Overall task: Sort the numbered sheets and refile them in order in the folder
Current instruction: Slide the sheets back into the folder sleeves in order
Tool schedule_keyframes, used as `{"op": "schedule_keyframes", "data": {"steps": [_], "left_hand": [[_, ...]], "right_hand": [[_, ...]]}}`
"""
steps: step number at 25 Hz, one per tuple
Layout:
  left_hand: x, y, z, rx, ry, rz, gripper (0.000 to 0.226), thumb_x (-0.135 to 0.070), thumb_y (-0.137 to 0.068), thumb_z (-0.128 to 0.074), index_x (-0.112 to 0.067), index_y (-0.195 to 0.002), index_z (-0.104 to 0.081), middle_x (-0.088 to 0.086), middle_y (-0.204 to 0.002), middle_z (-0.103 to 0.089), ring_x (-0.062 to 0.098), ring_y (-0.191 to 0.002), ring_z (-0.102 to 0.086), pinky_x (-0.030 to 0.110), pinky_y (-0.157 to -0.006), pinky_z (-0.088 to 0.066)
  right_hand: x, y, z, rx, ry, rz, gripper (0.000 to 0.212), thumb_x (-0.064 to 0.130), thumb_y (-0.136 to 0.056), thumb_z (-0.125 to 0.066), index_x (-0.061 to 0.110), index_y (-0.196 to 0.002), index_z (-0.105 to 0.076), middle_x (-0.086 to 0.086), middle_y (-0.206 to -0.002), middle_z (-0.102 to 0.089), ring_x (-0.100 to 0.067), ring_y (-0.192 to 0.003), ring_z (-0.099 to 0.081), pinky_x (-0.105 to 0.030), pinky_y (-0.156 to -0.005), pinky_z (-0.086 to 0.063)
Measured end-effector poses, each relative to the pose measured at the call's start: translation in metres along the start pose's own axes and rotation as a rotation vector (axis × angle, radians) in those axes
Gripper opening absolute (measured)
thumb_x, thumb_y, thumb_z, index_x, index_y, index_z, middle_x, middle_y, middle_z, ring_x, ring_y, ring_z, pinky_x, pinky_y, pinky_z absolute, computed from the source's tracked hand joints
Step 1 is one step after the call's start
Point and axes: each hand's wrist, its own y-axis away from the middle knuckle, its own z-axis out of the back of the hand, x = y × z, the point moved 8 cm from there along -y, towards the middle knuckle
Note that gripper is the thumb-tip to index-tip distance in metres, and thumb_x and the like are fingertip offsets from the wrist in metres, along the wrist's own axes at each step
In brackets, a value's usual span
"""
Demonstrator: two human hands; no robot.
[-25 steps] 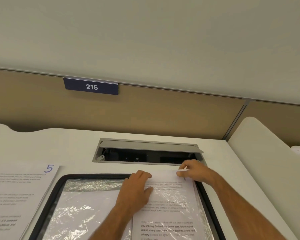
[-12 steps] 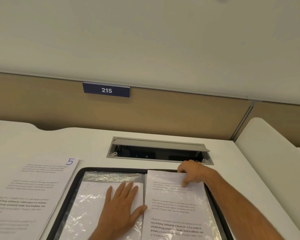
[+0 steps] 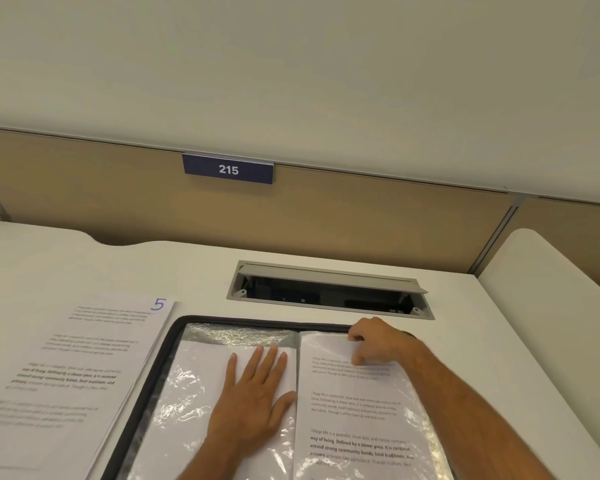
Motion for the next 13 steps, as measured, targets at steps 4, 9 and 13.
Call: {"op": "schedule_keyframes", "data": {"steps": [4,9,13], "left_hand": [[-0.0013,-0.0002,0.0008,-0.019,0.000,-0.009,0.065,-0.064,-0.101,-0.029,-0.024,-0.150,-0.043,-0.003,-0.155,-0.042,0.023,-0.144,-0.038,0.051,-0.110,-0.019],[-0.0007,0.0004,0.0002,-0.025,0.002,-0.011,0.065,-0.064,-0.102,-0.028,-0.024,-0.151,-0.042,-0.003,-0.156,-0.041,0.023,-0.144,-0.037,0.051,-0.110,-0.018],[-0.0005,-0.0005,-0.0005,-0.015,0.000,-0.008,0.065,-0.064,-0.102,-0.027,-0.024,-0.151,-0.041,-0.003,-0.157,-0.040,0.023,-0.144,-0.037,0.050,-0.110,-0.018]], "right_hand": [[0.0053,-0.0006,0.0021,0.013,0.086,0.027,0.018,0.025,-0.088,-0.073,0.022,-0.104,-0.067,0.000,-0.106,-0.065,-0.018,-0.097,-0.062,-0.025,-0.084,-0.049],[0.0059,-0.0045,-0.0015,0.041,0.028,0.044,0.021,0.032,-0.085,-0.075,0.028,-0.100,-0.060,0.007,-0.099,-0.060,-0.018,-0.100,-0.062,-0.022,-0.078,-0.045],[0.0078,-0.0040,-0.0011,-0.040,-0.040,0.071,0.034,0.034,-0.079,-0.081,0.031,-0.103,-0.056,0.008,-0.106,-0.057,-0.013,-0.098,-0.057,-0.023,-0.083,-0.046]]}}
